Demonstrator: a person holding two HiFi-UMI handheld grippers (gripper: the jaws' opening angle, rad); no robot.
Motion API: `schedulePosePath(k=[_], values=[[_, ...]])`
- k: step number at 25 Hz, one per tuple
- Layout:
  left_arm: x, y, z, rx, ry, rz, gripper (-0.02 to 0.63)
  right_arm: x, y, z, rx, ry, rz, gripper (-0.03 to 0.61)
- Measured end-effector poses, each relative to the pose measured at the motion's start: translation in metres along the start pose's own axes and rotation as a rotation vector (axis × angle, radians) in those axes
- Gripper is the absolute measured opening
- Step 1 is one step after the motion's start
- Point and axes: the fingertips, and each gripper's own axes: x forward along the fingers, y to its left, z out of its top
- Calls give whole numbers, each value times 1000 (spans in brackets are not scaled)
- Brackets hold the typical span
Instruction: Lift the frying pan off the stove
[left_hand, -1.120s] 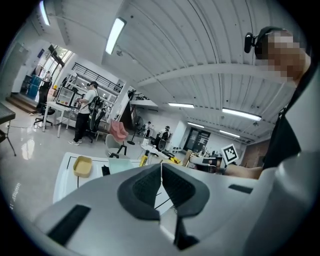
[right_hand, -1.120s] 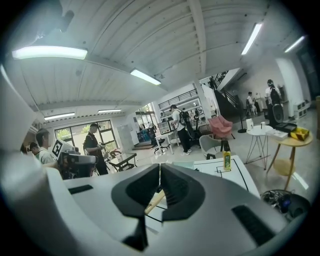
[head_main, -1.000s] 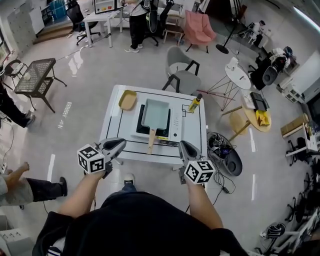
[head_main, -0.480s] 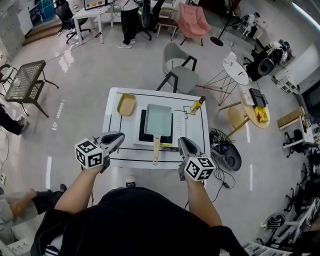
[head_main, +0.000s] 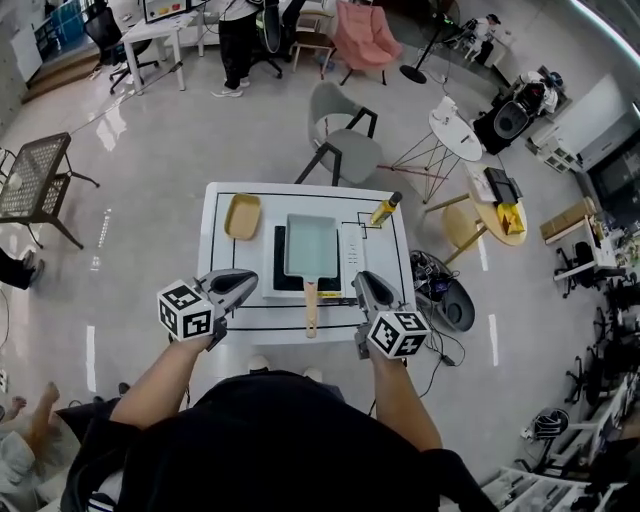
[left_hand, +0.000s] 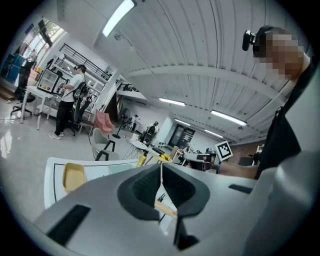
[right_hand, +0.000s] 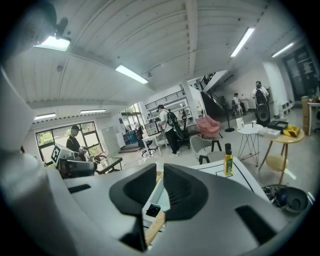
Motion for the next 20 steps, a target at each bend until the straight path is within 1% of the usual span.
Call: schedulePosePath(k=[4, 11, 15, 18, 20], values=[[8, 4, -6, -12, 10, -6, 17, 2, -6, -1, 18, -1, -1, 51], [16, 6, -18, -40, 35, 21, 20, 13, -17, -1, 33, 18, 25, 57], [23, 5, -25, -58, 48, 28, 24, 19, -22, -7, 48, 44, 50, 66], [32, 5, -33, -72, 63, 35, 29, 23, -27, -17, 72, 84, 80, 76], [37, 5, -40, -90, 76, 35, 47, 28, -30, -27, 81, 116, 104, 93]])
